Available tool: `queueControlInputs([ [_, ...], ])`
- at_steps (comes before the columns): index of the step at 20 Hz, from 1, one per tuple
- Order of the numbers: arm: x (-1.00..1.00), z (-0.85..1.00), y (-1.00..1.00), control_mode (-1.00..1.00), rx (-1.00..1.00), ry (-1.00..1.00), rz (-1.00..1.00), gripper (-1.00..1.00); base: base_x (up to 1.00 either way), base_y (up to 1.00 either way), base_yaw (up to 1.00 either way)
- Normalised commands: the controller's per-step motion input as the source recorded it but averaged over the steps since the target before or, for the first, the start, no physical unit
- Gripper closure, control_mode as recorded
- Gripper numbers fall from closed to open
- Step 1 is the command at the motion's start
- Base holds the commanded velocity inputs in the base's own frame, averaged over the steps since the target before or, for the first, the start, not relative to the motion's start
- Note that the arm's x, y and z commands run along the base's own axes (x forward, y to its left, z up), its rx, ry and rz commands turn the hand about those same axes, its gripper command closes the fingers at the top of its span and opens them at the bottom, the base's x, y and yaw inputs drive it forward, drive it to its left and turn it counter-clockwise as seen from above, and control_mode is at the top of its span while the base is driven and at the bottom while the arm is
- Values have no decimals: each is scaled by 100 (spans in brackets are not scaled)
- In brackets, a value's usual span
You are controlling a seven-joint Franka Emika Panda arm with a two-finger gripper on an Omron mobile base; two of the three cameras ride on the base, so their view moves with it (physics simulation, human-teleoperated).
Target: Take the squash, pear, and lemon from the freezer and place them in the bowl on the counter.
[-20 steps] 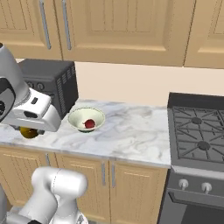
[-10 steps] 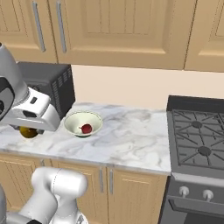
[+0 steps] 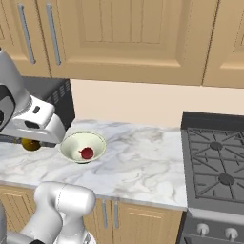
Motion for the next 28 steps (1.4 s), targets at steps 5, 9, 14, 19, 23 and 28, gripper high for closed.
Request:
queueControlInputs([
  [5, 0, 0, 0, 100, 0, 0, 0, 100, 41, 6, 0],
  [9, 6, -27, 1, -100, 0, 8, 0, 100, 15, 2, 0],
  [14, 2, -70, 0, -100, 0, 17, 0, 100, 0, 0, 0],
  [19, 1, -60, 0, -100, 0, 20, 0, 100, 0, 0, 0],
  [23, 15, -43, 0, -100, 0, 15, 0, 100, 0, 0, 0],
  [28, 45, -23, 0, -100, 0, 3, 0, 100, 0, 0, 0],
])
